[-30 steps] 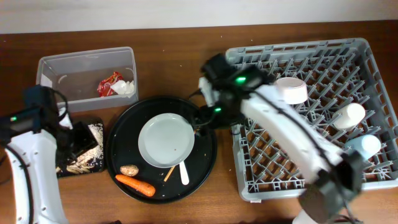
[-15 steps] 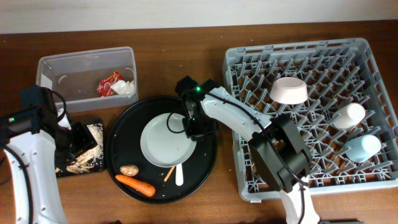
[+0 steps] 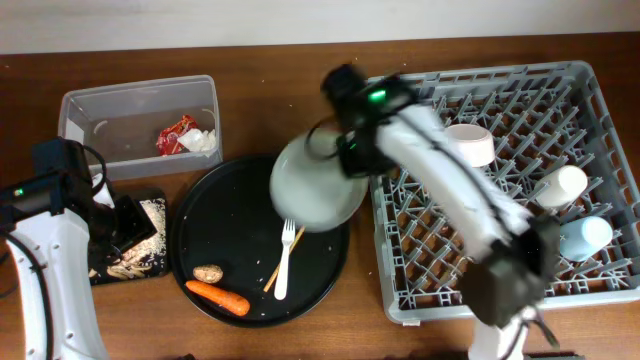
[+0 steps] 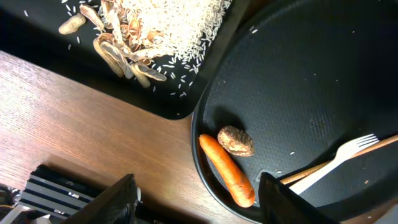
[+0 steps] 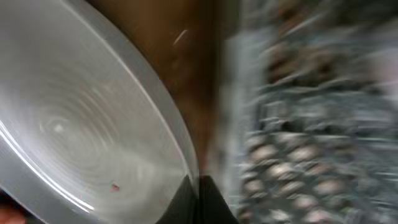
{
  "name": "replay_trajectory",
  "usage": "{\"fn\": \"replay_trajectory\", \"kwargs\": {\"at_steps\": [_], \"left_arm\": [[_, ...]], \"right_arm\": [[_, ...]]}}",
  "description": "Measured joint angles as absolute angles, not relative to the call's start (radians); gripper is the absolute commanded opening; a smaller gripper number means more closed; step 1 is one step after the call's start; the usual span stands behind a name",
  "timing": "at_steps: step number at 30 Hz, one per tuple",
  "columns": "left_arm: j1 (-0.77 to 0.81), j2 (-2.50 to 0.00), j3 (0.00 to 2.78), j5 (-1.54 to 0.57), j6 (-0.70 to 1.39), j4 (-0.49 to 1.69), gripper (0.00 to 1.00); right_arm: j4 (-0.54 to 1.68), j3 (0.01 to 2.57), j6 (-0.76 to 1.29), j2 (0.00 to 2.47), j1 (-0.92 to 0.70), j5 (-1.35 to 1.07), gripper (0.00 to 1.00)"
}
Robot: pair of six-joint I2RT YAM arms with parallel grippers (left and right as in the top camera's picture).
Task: Sort waste into correct bins and load items into the dishwasher rack
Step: 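Carry the grey bowl to the rack and stand it upright on the left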
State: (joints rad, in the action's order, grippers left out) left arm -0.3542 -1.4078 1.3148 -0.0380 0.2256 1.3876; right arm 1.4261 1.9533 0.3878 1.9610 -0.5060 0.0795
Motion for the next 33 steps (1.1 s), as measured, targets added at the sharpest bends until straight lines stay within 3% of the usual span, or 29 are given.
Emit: {"fn": "replay_trajectory", "kwargs": {"at_steps": [5,11,17,33], "left_arm": [[-0.354,-1.408,1.315,-0.041,0.226,1.384,0.62],[-0.354,-1.408,1.315,-0.041,0.226,1.385,0.62],[-0.354,-1.408,1.315,-0.041,0.226,1.385,0.62],[-0.354,-1.408,1.315,-0.041,0.226,1.384,0.62]], "right_arm": [[1.517,1.992,0.45,1.766,-0.464,0.695,0.04],[1.491,1.863,0.613,1.791,-0.464,1.006,0.04],[1.374,1.658,0.652,1.822,-0.464,0.976,0.04],[1.364,1.642,0.669,1.817,-0.45,0.614,0.09]]}}
